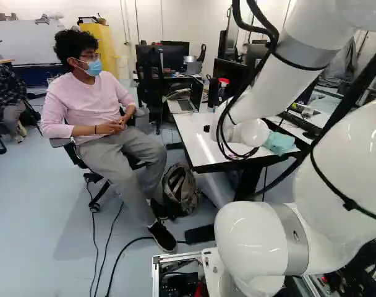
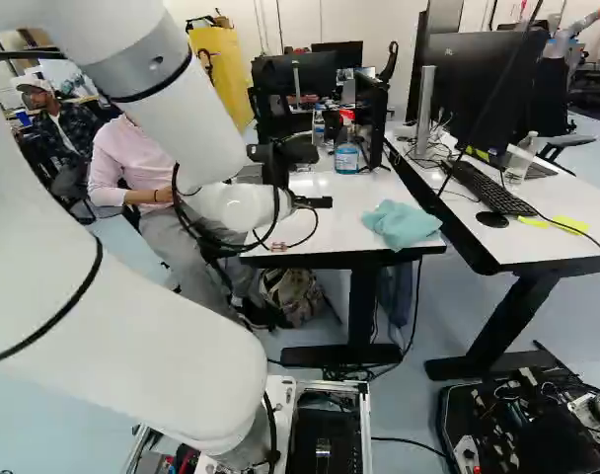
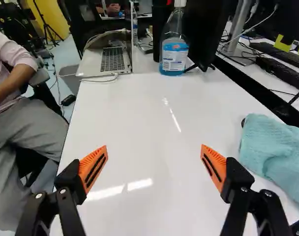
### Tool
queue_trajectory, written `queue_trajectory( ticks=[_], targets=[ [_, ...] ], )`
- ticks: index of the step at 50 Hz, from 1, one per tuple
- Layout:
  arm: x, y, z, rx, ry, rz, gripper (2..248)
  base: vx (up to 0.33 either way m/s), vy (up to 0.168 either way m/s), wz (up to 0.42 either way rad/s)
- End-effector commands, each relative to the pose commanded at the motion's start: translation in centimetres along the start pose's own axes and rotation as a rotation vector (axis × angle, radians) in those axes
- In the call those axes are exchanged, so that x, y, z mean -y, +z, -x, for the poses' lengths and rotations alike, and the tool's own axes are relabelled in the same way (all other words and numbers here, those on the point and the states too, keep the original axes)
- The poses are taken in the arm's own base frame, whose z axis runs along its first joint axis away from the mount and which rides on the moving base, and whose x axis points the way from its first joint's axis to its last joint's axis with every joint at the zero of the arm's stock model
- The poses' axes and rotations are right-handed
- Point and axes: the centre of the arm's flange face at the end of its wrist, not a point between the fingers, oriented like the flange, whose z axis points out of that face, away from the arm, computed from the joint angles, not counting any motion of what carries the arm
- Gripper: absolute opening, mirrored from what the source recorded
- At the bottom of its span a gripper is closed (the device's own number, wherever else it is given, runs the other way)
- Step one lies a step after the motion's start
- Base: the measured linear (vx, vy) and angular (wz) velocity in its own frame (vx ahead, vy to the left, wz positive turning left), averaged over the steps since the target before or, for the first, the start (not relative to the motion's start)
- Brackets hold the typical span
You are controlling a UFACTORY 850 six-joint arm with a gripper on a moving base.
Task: Clean the table with the green towel
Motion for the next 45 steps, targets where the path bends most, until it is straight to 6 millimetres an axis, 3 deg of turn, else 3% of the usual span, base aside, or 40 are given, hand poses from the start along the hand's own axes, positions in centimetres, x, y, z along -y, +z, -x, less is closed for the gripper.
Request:
queue_trajectory(
  ticks=[25,45],
  targets=[
    [2.5,-2.6,3.4,-0.085,-0.033,-0.075,247,0.000,0.000,0.000],
    [3.4,-3.9,5.1,-0.124,-0.046,-0.111,247,0.000,0.000,0.000]
  ],
)
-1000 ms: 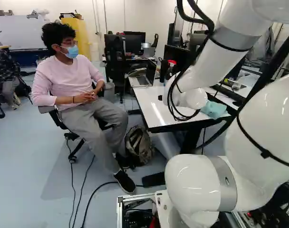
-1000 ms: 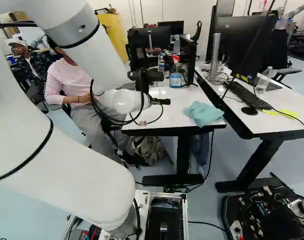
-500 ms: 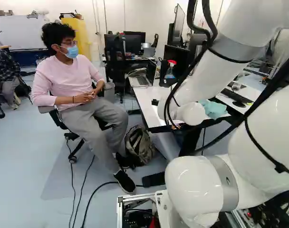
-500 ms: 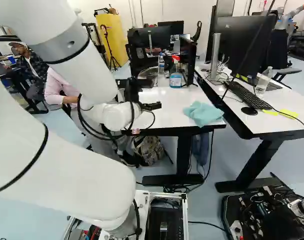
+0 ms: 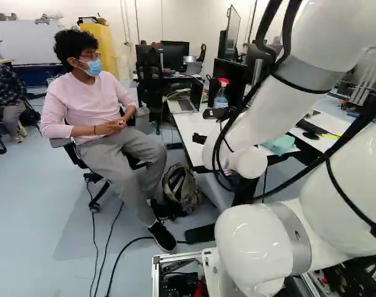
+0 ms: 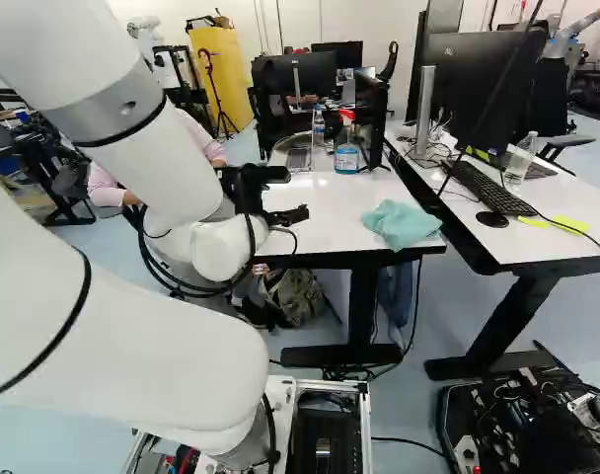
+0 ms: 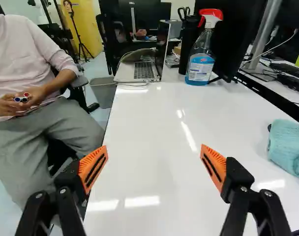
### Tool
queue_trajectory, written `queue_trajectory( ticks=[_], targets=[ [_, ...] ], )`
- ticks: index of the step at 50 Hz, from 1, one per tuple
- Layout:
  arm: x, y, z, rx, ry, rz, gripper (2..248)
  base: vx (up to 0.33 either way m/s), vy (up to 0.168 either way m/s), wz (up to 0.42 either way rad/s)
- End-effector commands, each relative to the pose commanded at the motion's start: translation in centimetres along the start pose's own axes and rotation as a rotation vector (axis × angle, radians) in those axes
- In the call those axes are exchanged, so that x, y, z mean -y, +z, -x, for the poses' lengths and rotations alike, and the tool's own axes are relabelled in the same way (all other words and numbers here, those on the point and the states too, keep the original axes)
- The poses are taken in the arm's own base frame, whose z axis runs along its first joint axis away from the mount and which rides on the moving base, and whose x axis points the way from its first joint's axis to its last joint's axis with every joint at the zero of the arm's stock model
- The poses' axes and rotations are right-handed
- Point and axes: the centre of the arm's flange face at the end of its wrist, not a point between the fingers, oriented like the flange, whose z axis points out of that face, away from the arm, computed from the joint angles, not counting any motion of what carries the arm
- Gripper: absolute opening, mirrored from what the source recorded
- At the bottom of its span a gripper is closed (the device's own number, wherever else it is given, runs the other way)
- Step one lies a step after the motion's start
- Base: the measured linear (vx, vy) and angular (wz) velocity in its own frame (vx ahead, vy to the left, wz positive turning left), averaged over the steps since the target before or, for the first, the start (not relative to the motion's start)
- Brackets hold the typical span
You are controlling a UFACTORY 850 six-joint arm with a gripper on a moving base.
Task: Clean the table with the green towel
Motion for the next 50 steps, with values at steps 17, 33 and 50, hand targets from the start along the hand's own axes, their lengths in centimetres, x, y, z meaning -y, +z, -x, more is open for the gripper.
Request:
queue_trajectory(
  ticks=[17,33,50],
  targets=[
    [0.37,-0.51,0.50,-0.014,-0.004,-0.013,247,0.000,0.000,0.000],
    [0.39,-0.54,0.53,-0.015,-0.005,-0.013,247,0.000,0.000,0.000],
    [0.39,-0.54,0.53,-0.015,-0.005,-0.013,247,0.000,0.000,0.000]
  ],
)
